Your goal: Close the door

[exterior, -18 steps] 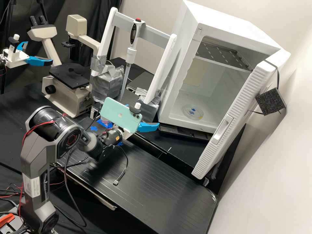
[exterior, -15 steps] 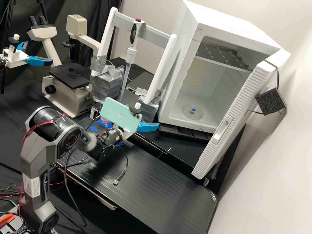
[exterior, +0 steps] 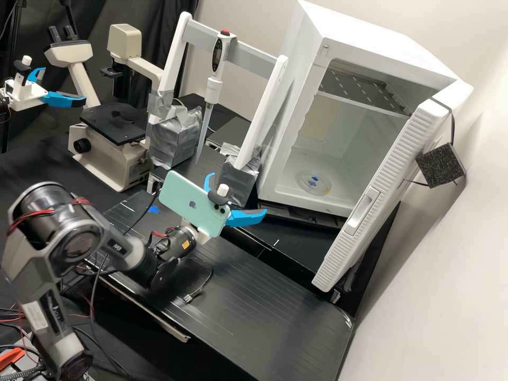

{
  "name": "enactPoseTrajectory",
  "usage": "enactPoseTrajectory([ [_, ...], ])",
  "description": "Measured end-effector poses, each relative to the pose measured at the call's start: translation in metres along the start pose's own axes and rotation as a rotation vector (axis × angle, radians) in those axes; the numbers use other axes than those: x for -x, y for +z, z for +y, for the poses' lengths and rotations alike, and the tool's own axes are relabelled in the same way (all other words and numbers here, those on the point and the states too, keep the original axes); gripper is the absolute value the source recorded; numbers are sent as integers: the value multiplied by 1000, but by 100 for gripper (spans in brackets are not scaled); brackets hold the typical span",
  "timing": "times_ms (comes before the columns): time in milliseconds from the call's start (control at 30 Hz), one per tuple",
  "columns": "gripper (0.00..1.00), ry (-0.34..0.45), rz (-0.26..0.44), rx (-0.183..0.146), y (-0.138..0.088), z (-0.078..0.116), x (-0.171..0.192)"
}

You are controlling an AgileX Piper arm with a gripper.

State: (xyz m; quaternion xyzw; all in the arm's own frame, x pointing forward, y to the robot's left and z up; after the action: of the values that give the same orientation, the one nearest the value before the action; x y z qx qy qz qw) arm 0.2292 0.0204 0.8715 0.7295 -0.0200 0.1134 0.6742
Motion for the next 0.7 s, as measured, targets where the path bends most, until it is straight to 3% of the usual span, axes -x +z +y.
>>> enactPoseTrajectory([
  [200,100,161,10,-12,0,43,38],
  [433,100,330,-96,1,19,81,60],
  [600,100,377,-161,2,40,100,53],
  [700,100,391,-184,19,52,109,43],
])
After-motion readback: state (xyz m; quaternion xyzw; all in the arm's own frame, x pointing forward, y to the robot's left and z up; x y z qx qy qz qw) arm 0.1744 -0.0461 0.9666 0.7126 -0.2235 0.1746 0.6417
